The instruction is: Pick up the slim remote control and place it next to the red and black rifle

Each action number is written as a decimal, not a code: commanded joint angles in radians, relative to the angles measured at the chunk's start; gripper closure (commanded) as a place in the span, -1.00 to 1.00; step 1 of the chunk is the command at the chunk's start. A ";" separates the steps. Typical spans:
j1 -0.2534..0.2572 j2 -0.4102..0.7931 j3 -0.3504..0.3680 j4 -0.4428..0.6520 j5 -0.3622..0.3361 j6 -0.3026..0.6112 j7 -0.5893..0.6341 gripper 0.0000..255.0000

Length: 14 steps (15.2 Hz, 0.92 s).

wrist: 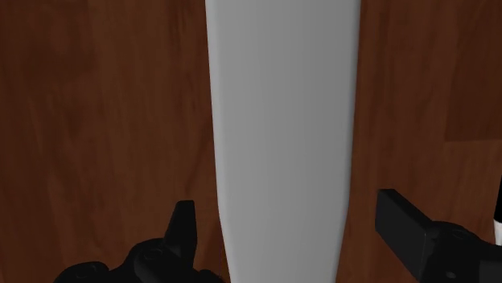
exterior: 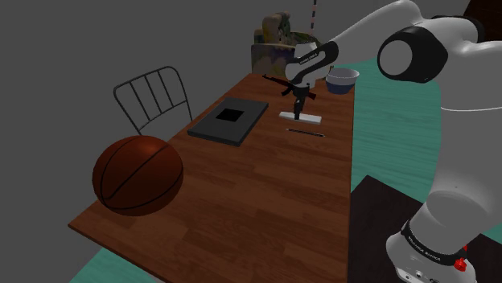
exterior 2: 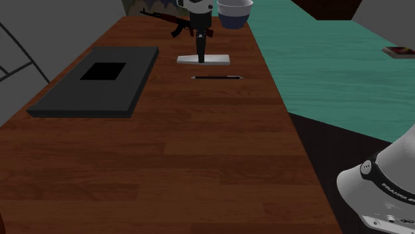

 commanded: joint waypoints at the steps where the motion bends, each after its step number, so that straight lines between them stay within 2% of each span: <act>1: 0.000 0.000 0.000 0.000 0.000 0.000 0.000 -1.00; 2: 0.000 0.000 0.000 0.000 0.000 0.000 0.000 -1.00; 6: 0.003 -0.049 -0.004 0.058 -0.009 -0.107 0.006 -1.00; 14: 0.003 -0.049 -0.004 0.058 -0.009 -0.107 0.006 -1.00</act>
